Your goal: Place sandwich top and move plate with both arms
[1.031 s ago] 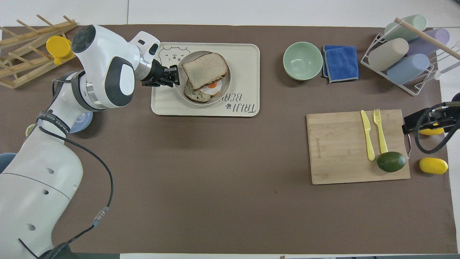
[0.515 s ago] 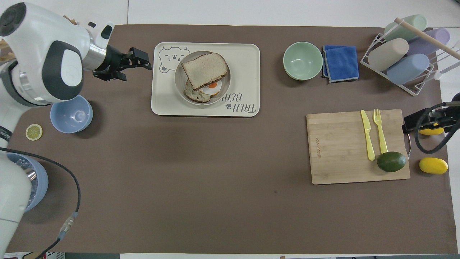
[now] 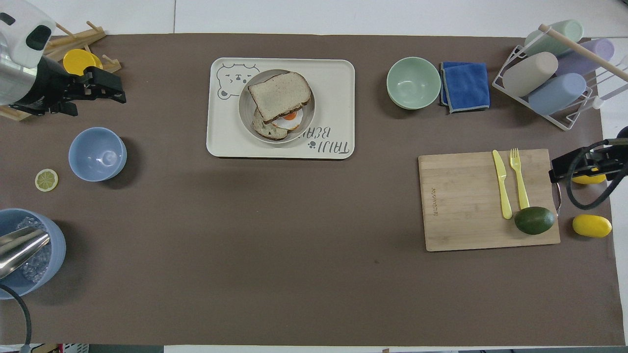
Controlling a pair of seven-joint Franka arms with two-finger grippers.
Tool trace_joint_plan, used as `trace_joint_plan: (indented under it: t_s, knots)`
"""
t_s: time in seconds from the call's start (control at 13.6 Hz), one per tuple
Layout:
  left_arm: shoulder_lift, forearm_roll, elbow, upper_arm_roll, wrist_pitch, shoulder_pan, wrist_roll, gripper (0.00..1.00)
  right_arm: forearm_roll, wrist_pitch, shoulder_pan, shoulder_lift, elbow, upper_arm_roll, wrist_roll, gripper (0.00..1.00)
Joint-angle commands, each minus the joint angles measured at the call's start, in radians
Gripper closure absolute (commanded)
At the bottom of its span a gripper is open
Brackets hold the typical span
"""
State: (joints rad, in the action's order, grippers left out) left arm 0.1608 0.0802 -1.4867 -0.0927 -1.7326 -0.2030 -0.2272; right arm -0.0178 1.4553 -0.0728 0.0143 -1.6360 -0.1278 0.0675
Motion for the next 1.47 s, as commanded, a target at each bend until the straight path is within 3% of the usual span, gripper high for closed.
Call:
trace_joint_plan:
  t_s: [0.0, 0.22, 0.44, 0.59, 0.74, 1.03, 1.4]
  knots:
    - [-0.093, -0.043, -0.053, 0.002, 0.105, -0.001, 0.067, 0.00, 0.029, -0.007, 0.002, 0.015, -0.010, -0.004, 0.002, 0.00]
    - [-0.176, -0.046, -0.172, 0.002, 0.131, 0.004, 0.138, 0.00, 0.029, -0.007, 0.002, 0.015, -0.010, -0.004, 0.002, 0.00]
    - [-0.253, -0.045, -0.334, 0.005, 0.012, 0.008, 0.138, 0.00, 0.029, -0.007, 0.002, 0.015, -0.010, -0.004, 0.002, 0.00]
    - [-0.274, -0.046, -0.394, 0.057, -0.065, 0.072, 0.150, 0.00, 0.029, -0.007, 0.002, 0.015, -0.010, -0.006, 0.002, 0.00]
    - [-0.261, -0.045, -0.353, 0.117, -0.033, 0.138, 0.190, 0.00, 0.029, -0.007, 0.002, 0.015, -0.010, -0.004, 0.002, 0.00]
    - [-0.187, -0.051, -0.166, 0.116, 0.172, 0.146, 0.193, 0.00, 0.029, -0.007, 0.002, 0.015, -0.010, -0.004, 0.002, 0.00]
    - [-0.185, -0.105, -0.165, 0.151, 0.197, 0.174, 0.195, 0.00, 0.029, -0.007, 0.002, 0.015, -0.010, -0.004, 0.002, 0.00]
